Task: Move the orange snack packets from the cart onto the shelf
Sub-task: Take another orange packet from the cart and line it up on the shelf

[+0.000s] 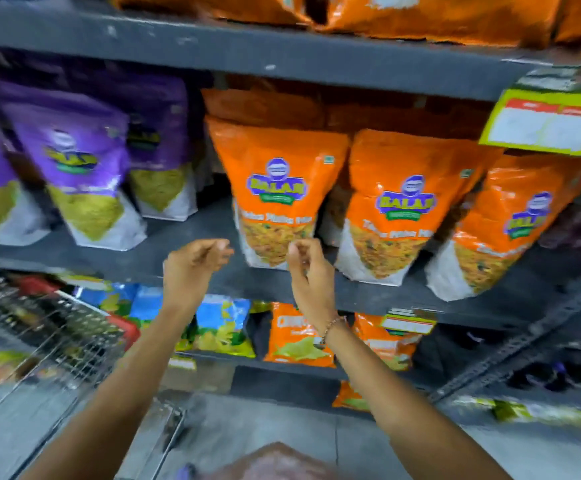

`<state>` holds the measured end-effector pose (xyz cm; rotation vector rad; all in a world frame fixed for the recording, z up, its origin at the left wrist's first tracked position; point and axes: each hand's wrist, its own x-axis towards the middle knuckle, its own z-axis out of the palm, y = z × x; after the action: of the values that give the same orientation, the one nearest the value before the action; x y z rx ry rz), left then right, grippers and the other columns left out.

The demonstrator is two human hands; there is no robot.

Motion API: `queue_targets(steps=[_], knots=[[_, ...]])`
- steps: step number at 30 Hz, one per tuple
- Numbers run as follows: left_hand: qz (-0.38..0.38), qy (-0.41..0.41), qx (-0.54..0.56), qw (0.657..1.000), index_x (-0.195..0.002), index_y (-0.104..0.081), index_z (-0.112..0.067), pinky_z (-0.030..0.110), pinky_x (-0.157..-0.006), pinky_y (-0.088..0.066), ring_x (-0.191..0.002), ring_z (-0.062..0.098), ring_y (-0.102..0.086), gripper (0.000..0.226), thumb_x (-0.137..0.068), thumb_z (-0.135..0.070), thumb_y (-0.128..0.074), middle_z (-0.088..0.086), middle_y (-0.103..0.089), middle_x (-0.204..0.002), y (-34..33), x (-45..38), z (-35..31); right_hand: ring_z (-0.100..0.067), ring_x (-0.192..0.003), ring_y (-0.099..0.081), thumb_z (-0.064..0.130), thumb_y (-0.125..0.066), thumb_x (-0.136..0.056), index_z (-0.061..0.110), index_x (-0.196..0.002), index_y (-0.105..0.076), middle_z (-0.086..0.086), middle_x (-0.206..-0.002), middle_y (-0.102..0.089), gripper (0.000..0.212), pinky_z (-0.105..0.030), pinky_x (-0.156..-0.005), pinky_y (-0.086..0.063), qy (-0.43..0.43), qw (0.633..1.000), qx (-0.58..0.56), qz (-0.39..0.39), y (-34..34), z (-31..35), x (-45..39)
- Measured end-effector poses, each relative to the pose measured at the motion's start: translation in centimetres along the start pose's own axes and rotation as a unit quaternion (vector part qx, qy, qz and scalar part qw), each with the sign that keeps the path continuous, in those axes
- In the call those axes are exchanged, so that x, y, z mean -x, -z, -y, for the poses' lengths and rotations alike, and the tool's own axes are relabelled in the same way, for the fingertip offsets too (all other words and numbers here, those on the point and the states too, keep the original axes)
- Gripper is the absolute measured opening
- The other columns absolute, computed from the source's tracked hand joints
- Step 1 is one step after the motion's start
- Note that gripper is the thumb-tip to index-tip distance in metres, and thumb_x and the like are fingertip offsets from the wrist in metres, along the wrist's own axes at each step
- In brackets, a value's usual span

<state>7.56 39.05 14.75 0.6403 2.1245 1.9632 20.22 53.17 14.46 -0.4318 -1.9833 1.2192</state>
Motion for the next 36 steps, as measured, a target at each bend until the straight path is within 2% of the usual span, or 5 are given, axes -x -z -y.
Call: queue_targets(steps=[6,16,24,30,36], knots=[[-0.011,0.031,-0.032,0.999,-0.083,-0.064,-0.027,0.042,-0.084,-0.052,-0.073,0.009,-0.065,0.004,-0.082,-0.023,-0.065,-0.025,-0.07,-0.064,9.3,-2.7,2.8,-0.004,-0.068,-0.051,0.019,-0.048,-0.094,0.01,-0.091,-0.053,-0.002,-0.078,-0.057,0.011,-0.018,-0.067,-0.04,-0.015,0.999,0.023,0.047,-10.1,0.8,-1.9],[0.213,0.036,-0.083,0.973,-0.135,-0.039,-0.009,0.039,-0.103,-0.043,-0.119,0.021,-0.051,0.07,-0.075,-0.018,-0.074,0.012,-0.047,-0.139,5.2,-6.7,4.2,-0.02,-0.087,-0.046,0.023,-0.057,-0.089,-0.001,-0.093,-0.052,-0.021,-0.094,-0.056,0.025,-0.014,-0.071,-0.032,-0.041,0.947,0.146,-0.284,-10.2,-1.6,0.1],[0.292,-0.006,-0.173,0.941,-0.141,-0.028,-0.012,0.038,-0.102,-0.042,-0.132,0.027,-0.043,0.07,-0.084,-0.032,-0.065,0.01,-0.043,-0.145,0.5,-7.0,2.7,-0.022,-0.127,-0.043,0.01,-0.061,-0.086,0.014,-0.138,-0.021,-0.006,-0.139,-0.041,0.066,-0.039,-0.103,-0.04,-0.148,0.988,0.033,-0.026,-3.9,-3.5,-2.6],[0.202,-0.004,-0.156,0.967,-0.124,-0.043,-0.004,0.033,-0.088,-0.048,-0.113,0.028,-0.059,0.058,-0.08,-0.031,-0.07,0.014,-0.059,-0.128,1.1,-6.9,2.7,-0.015,-0.109,-0.05,0.021,-0.074,-0.074,0.01,-0.132,-0.032,-0.002,-0.121,-0.049,0.072,-0.024,-0.085,-0.046,-0.156,0.987,0.038,0.002,-4.7,-2.7,-3.2],[0.157,0.005,-0.148,0.976,-0.121,-0.046,-0.003,0.03,-0.083,-0.047,-0.108,0.028,-0.062,0.053,-0.079,-0.025,-0.071,0.015,-0.062,-0.123,2.1,-7.2,2.6,-0.02,-0.116,-0.05,0.023,-0.077,-0.072,0.013,-0.129,-0.034,-0.007,-0.127,-0.049,0.072,-0.045,-0.098,-0.048,-0.15,0.988,0.041,-0.003,-6.3,-3.3,-3.5]])
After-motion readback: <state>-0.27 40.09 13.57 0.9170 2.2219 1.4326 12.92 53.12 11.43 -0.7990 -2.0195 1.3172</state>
